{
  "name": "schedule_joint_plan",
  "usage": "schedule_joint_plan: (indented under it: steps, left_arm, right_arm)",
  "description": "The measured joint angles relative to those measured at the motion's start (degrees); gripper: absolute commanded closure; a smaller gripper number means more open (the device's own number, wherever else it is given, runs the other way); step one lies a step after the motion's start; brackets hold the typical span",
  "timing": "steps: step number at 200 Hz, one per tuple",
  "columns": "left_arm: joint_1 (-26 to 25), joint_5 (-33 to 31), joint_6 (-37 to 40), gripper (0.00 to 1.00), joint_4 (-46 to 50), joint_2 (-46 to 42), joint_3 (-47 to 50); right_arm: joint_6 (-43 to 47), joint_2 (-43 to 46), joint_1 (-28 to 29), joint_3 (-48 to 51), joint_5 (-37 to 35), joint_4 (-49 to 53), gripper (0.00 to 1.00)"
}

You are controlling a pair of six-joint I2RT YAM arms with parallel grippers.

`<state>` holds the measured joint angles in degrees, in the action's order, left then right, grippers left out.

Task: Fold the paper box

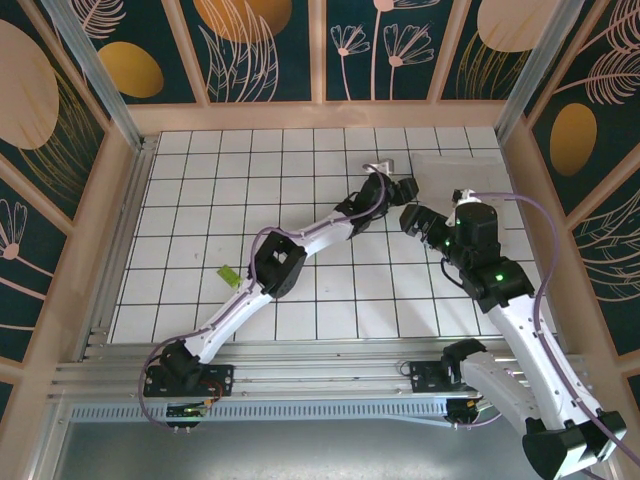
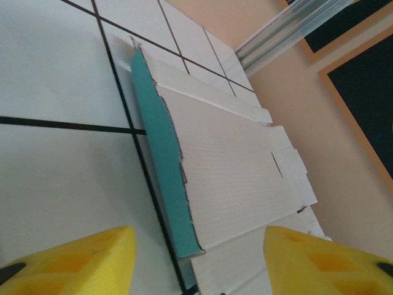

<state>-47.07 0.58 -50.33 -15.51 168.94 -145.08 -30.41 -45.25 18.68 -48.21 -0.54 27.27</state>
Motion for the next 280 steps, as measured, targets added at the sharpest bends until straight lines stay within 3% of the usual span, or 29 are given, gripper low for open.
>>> schedule_joint_plan:
  steps: [38,73,142,159,175,189,200,226,280]
  left_arm:
    - [-1.7,-4.0,1.6,0.68,-1.9,3.1,-2.9]
    - [-2.2,-6.0,2.7,1.0,-3.1,4.1,-4.1]
    - [-1.8,-7.0,3.8,1.0,-3.7,3.3,-2.8]
    - [-1.3,-5.4,3.9,1.0,-3.6,-2.2,6.0]
    - [-0.5,-5.0,4.1,1.0,-5.4,-13.3,24.6]
    - [0.6,-5.1,4.7,1.0,-7.6,-24.4,41.3]
    - [1.6,-5.4,5.0,0.93,-9.3,-32.8,51.8]
    - [4.1,-7.1,6.6,0.71,-11.9,-54.4,70.6]
    - [3.9,-4.0,12.8,0.31,-9.8,-89.1,88.7]
  right_arm:
    - [0.0,0.3,-0.3,0.0,0.0,0.0,0.01]
    - [0.0,1.0,-0.3,0.0,0.0,0.0,0.01]
    - [-0.2,4.0,-0.5,0.1,-0.5,0.2,0.01]
    - [-0.2,3.7,-1.4,0.5,-1.3,0.2,0.02]
    - [0.2,1.4,-4.7,0.5,-1.0,-0.2,0.07]
    - [1.6,-3.2,-9.4,0.1,0.7,-1.0,0.18]
    - [2.4,-8.5,-12.5,-1.1,1.1,-1.6,0.26]
    - [6.6,-24.9,-14.0,-6.8,0.4,-3.6,0.29]
    - [15.1,-55.0,-11.6,-26.4,-8.7,-7.3,0.3]
